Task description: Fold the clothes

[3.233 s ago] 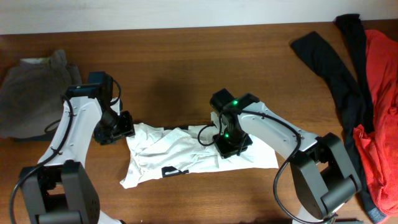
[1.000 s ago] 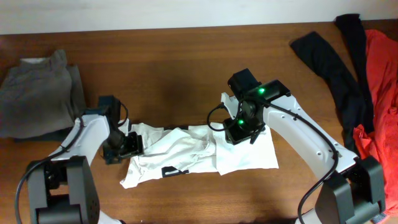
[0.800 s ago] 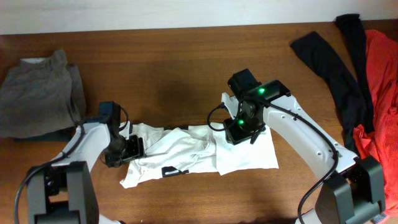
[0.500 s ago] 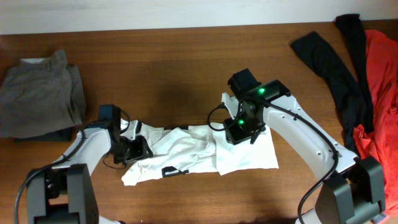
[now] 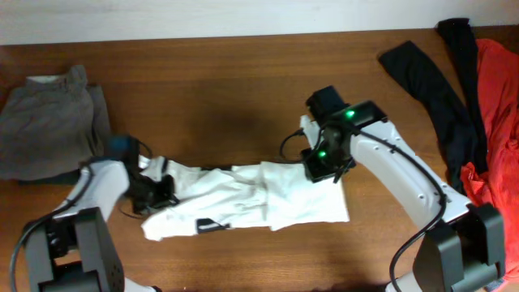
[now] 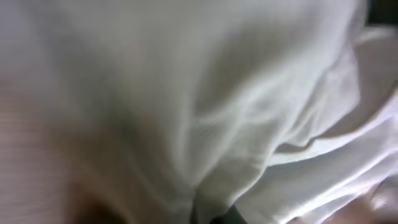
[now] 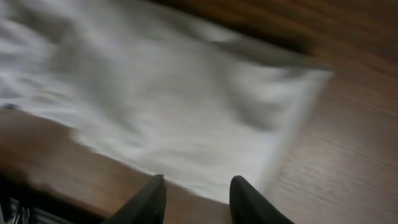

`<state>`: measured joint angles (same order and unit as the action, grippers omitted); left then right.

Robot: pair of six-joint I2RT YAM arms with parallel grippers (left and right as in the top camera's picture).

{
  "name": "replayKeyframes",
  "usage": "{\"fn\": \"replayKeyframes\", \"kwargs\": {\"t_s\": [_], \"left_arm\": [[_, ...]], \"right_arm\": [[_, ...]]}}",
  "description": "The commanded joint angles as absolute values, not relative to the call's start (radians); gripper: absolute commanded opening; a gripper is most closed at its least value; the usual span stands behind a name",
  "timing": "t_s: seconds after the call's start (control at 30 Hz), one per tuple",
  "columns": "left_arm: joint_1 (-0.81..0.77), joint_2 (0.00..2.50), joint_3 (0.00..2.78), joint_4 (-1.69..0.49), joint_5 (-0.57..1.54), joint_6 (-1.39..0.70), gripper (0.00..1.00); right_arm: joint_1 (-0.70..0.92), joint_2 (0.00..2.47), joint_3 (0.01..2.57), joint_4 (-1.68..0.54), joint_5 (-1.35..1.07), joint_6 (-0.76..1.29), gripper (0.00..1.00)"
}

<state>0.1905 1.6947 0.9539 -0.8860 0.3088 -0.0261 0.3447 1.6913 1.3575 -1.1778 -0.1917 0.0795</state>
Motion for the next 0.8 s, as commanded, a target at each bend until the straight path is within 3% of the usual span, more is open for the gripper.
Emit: {"fn": "replayKeyframes", "kwargs": {"t_s": [0.0, 0.17, 0.33, 0.47, 0.77], "left_arm": [[0.279, 1.698, 1.106, -0.917, 0.168, -0.083, 0.00], [0.355, 1.699, 1.329, -1.001, 0.130, -0.100, 0.00], [0.330, 1.698, 1.452, -1.106, 0.153, -0.124, 0.00], [0.236, 1.699, 1.461, -1.196, 0.252, -0.124, 0.00], [-0.107, 1.702, 1.457, -1.234, 0.223, -0.146, 0.01]], "right_arm": [[0.258, 1.682, 1.365, -1.180, -0.164, 0.091, 0.38], [0.139, 1.682, 1.365, -1.202, -0.164, 0.077, 0.38], [0.090, 1.682, 1.365, -1.216, -0.163, 0.056, 0.38], [0.089, 1.682, 1.365, -1.216, -0.164, 0.056, 0.38], [0.089, 1.682, 1.365, -1.222, -0.164, 0.056, 0.38]]}}
